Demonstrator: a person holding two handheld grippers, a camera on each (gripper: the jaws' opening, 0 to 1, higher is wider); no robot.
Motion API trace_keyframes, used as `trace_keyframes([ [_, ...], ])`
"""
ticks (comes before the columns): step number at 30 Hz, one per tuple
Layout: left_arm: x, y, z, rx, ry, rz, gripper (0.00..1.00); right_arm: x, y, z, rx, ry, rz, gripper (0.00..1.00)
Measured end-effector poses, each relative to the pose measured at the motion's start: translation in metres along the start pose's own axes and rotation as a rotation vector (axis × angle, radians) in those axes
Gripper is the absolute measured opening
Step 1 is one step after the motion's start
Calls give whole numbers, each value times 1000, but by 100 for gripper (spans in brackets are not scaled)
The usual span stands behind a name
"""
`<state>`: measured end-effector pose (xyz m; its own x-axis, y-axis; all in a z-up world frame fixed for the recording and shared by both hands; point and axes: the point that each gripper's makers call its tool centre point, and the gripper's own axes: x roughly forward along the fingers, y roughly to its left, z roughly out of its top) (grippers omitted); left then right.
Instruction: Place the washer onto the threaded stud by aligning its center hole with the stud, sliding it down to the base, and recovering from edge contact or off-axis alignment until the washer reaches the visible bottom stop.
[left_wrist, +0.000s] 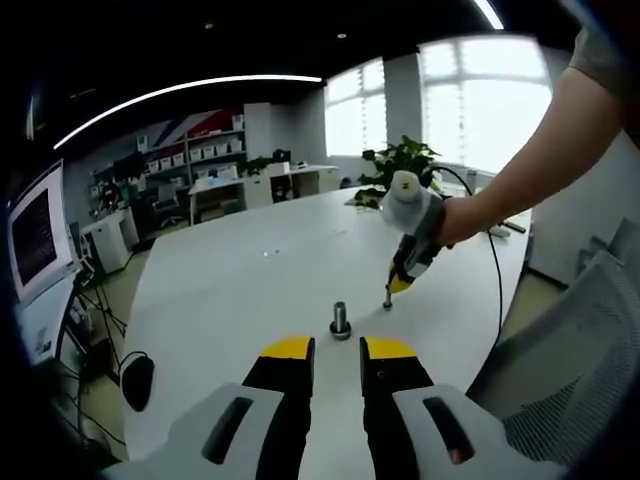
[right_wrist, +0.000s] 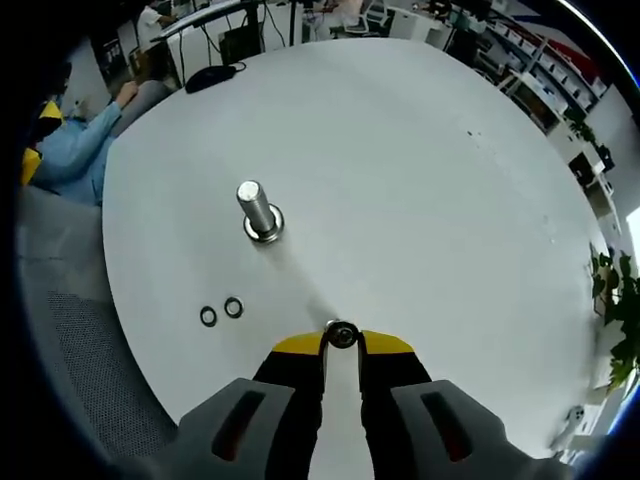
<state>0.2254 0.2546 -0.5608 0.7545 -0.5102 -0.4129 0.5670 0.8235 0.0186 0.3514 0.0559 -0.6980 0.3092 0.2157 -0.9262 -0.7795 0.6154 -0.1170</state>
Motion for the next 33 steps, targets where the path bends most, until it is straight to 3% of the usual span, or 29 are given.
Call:
trace_keyframes([
  [22, -2, 1, 1, -13, -5, 3, 16, -2, 0, 0, 35, -9, -8, 15],
  [33, -3, 3, 3, -6, -12, 15, 16, -3, 1, -9, 48, -2, -5, 15],
])
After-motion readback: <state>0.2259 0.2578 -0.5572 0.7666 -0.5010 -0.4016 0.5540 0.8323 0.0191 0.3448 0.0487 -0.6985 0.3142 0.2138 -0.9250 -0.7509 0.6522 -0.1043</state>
